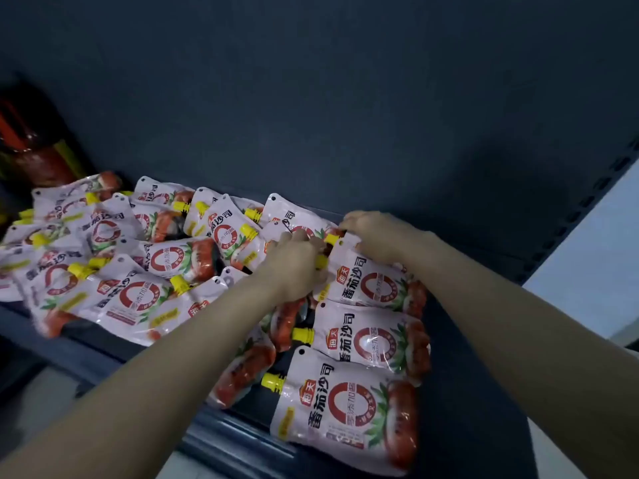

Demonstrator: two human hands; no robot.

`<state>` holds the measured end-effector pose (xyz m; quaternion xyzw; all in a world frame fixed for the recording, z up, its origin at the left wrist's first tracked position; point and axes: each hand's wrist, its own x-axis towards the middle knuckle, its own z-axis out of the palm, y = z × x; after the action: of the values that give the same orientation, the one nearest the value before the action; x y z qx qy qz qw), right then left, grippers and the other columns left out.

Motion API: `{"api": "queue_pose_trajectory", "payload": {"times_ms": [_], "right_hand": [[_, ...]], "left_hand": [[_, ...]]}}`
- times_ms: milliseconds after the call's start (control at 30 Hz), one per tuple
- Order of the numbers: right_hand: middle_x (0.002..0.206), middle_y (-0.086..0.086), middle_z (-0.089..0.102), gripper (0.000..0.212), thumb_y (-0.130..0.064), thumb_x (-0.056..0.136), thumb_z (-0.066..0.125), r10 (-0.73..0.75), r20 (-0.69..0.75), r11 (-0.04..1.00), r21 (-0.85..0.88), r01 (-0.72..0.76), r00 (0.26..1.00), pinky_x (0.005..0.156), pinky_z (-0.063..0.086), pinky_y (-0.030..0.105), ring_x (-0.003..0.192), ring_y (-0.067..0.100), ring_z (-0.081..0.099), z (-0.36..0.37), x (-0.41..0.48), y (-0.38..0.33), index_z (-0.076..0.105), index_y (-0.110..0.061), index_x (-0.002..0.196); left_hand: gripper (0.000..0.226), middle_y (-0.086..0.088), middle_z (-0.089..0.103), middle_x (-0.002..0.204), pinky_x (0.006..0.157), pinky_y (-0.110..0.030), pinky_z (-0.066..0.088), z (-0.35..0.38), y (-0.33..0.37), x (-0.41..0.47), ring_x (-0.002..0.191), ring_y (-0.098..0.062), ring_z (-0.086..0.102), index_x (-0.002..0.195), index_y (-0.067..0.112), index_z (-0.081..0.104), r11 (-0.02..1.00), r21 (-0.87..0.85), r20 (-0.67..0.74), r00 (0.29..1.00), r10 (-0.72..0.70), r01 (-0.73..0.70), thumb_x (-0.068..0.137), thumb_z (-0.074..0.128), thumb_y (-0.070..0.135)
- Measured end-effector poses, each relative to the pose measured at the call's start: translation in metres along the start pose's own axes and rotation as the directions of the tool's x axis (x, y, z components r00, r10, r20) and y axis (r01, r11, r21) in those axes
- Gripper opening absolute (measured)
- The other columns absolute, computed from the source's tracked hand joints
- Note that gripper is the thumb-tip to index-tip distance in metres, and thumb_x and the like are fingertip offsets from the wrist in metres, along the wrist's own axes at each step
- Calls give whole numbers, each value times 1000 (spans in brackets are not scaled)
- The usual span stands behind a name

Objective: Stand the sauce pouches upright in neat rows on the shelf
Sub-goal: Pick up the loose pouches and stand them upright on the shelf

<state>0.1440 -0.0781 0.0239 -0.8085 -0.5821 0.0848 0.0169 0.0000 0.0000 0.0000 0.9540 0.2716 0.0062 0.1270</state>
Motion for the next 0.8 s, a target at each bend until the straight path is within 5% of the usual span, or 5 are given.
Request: {"api": "queue_pose_trajectory", "payload": {"times_ms": [200,433,567,800], "right_hand": [[121,8,49,30,-12,94,42,28,6,991,-133,-27,1000,83,52,43,97,30,59,0,4,0,62,-13,116],[113,11,53,26,6,89,46,69,-171,961,-254,-112,983,69,43,35,95,32,61,-10,-8,6,62,-6,105],[112,13,56,23,3,90,46,131,-304,953,-222,-204,944,66,37,33,93,34,62,-24,-31,23,62,-5,104],[114,19,56,22,2,90,44,420,-397,863,-103,-494,816,70,39,36,101,38,60,-38,-79,53,57,0,108]], "left_hand": [[62,-15,40,134,104,-48,32,3,5,5,126,-36,34,136,15,42,995,71,66,995,-81,76,83,60,43],[35,-15,50,120,94,-41,39,3,15,9,118,-35,40,108,5,60,996,-59,34,998,-58,60,79,66,22],[12,-14,59,95,68,-29,39,-8,27,9,87,-28,51,86,8,55,964,-266,-31,1000,1,-9,77,64,8],[10,3,47,65,59,-30,35,-26,58,11,70,-22,46,77,12,52,910,-360,-101,978,180,-205,80,60,6]]}}
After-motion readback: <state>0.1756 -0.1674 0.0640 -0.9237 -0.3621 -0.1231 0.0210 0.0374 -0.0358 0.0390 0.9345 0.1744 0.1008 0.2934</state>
